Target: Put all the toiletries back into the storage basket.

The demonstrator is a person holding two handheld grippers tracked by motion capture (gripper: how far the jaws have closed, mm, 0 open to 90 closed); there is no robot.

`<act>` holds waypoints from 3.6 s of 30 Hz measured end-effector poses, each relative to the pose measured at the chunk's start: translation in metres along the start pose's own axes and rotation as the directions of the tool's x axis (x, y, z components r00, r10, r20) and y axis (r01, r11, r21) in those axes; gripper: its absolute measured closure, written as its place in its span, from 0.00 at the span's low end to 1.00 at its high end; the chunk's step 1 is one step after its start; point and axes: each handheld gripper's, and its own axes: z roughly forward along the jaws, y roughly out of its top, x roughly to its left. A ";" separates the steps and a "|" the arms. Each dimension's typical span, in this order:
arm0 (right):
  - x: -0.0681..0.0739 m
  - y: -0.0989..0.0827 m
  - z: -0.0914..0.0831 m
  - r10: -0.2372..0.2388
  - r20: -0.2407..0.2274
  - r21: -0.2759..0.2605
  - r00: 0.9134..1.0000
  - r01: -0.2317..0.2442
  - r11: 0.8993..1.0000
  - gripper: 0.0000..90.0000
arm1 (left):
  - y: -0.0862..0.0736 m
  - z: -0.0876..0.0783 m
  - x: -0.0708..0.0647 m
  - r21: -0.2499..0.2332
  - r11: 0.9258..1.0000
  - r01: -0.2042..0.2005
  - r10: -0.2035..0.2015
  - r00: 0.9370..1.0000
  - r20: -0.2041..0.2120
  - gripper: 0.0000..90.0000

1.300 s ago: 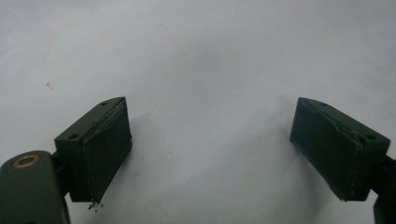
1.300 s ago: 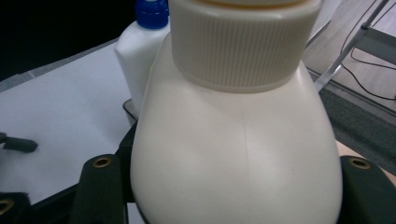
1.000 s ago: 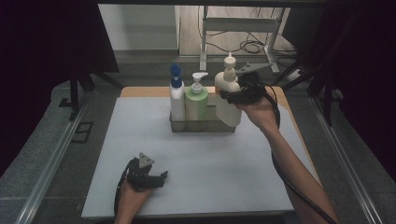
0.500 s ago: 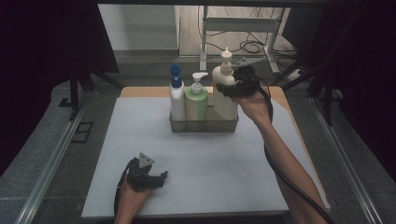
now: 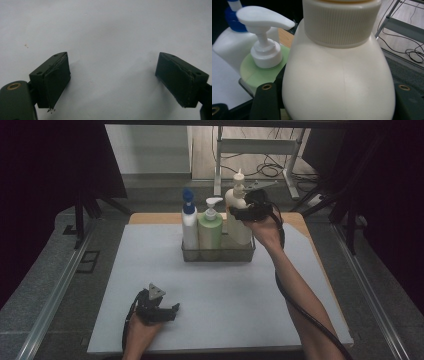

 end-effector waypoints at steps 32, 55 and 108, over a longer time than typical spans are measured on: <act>0.003 -0.035 0.037 0.019 -0.005 0.034 1.000 -0.019 0.999 0.42 | 0.000 0.000 0.000 0.002 1.000 -0.001 0.001 1.000 0.000 0.14; 0.003 -0.058 0.031 0.033 -0.015 0.062 0.999 -0.032 0.998 0.43 | 0.000 0.000 0.000 0.003 1.000 -0.002 0.002 1.000 -0.001 0.14; -0.006 -0.074 0.031 0.075 -0.037 0.095 0.997 -0.071 0.993 0.36 | 0.000 0.000 0.000 0.004 1.000 -0.004 0.004 1.000 -0.001 0.14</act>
